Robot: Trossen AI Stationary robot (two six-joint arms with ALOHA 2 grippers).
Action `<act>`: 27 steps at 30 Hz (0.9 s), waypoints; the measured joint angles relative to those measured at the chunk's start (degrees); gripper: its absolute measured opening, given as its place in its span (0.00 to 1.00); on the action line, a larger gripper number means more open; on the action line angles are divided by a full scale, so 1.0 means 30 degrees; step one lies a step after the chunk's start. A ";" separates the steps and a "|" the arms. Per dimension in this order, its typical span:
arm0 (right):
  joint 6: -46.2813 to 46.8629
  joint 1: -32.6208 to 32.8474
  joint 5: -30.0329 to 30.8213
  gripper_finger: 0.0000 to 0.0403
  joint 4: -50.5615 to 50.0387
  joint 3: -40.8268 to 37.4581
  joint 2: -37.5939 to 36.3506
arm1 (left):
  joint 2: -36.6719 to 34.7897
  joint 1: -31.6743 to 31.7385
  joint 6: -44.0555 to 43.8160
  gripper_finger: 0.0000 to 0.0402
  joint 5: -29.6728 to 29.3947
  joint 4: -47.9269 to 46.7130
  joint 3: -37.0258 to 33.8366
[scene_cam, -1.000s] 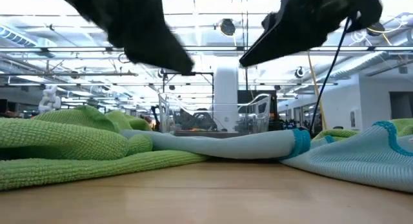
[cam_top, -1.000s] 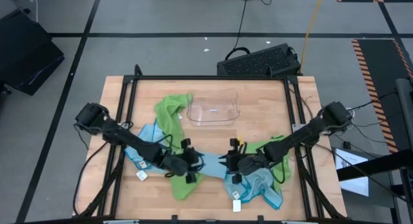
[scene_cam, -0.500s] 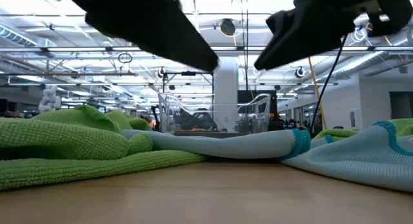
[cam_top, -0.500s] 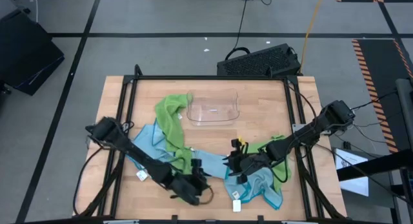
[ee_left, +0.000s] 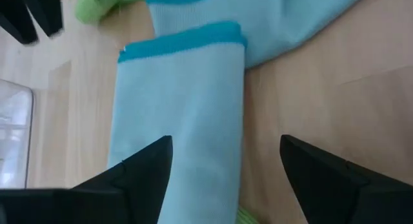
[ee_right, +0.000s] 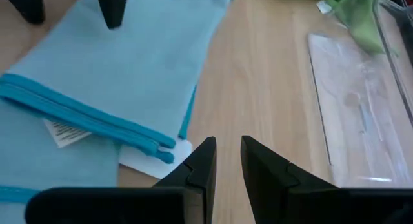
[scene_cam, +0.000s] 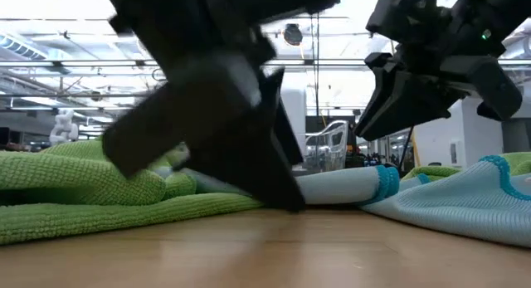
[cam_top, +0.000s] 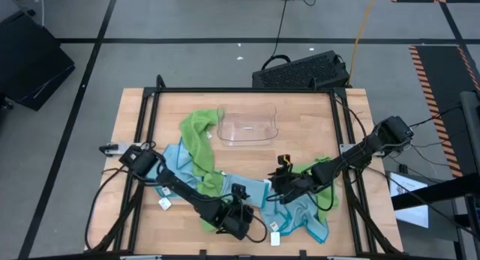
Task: Fold microfiber towels
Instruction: Put the folded top right blue microfiber cloth into the transparent bin
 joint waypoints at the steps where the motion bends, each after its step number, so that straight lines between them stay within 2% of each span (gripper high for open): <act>1: 0.0167 0.0009 0.0289 0.16 -0.0144 -0.0002 0.0005 | 0.0121 0.0091 0.0028 0.70 0.0007 -0.0002 0.0057; 5: 0.0512 0.0058 0.1295 0.16 -0.0239 -0.0009 0.0005 | 0.0179 0.0395 0.0328 0.65 -0.0001 -0.0346 0.0045; 9: 0.1279 0.0058 0.1342 0.16 -0.0223 -0.0015 0.0005 | 0.0182 0.0725 0.1059 0.55 -0.0074 -0.0801 0.0006; 14: 0.2059 0.0196 0.1316 0.16 -0.0232 -0.0010 0.0005 | 0.0201 0.1200 0.1332 0.36 0.0521 -0.1329 -0.0008; 20: 0.2085 0.0604 0.1207 0.16 0.0698 -0.0007 -0.0002 | 0.0201 0.1552 0.1937 0.05 0.0283 -0.2210 0.0462; 27: 0.2579 0.0694 0.1084 0.16 0.1187 0.0000 0.0005 | -0.0936 0.2915 0.1218 0.07 0.1917 -0.3275 0.1244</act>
